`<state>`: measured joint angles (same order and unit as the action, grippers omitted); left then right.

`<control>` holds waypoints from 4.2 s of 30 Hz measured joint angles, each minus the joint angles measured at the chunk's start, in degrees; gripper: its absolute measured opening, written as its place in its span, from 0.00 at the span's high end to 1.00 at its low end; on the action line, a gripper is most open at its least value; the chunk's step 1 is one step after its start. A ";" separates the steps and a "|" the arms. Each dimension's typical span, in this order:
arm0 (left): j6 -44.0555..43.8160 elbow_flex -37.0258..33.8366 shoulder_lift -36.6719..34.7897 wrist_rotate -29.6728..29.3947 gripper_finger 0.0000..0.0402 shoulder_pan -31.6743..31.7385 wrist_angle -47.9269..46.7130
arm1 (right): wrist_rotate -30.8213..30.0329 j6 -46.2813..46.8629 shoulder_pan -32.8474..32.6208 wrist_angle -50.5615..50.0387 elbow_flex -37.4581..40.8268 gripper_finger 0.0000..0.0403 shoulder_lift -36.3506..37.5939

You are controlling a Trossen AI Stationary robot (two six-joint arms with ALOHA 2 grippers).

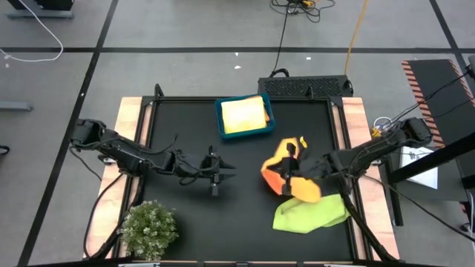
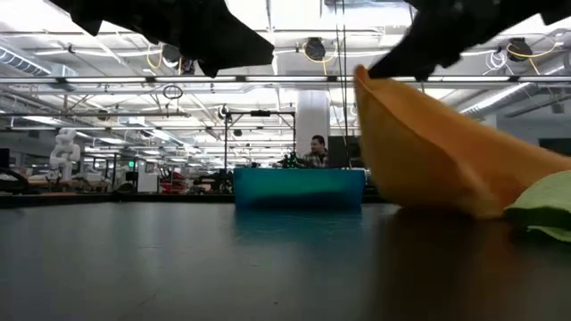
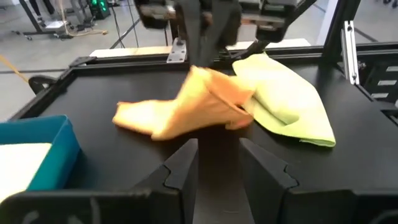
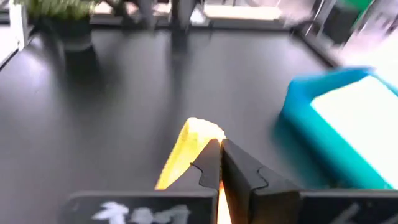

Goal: Fold microfiber towels
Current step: Fold the orange microfiber towel

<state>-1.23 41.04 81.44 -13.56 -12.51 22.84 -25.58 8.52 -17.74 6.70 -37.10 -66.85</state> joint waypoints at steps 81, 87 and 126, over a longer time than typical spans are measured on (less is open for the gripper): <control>5.83 8.35 24.61 -2.85 0.99 3.26 3.08 | 3.97 -10.76 12.39 13.34 -0.01 1.00 1.08; 7.54 8.35 10.15 -11.54 1.00 2.82 -12.64 | 8.76 -11.04 10.22 13.18 -0.02 1.00 4.07; -6.29 9.11 -1.25 -4.48 1.00 0.69 -38.94 | 6.37 0.28 10.40 -9.70 0.00 0.81 0.28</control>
<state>-7.51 50.15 80.20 -18.04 -11.82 -16.10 -19.22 8.80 -7.33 -3.00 -37.10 -66.57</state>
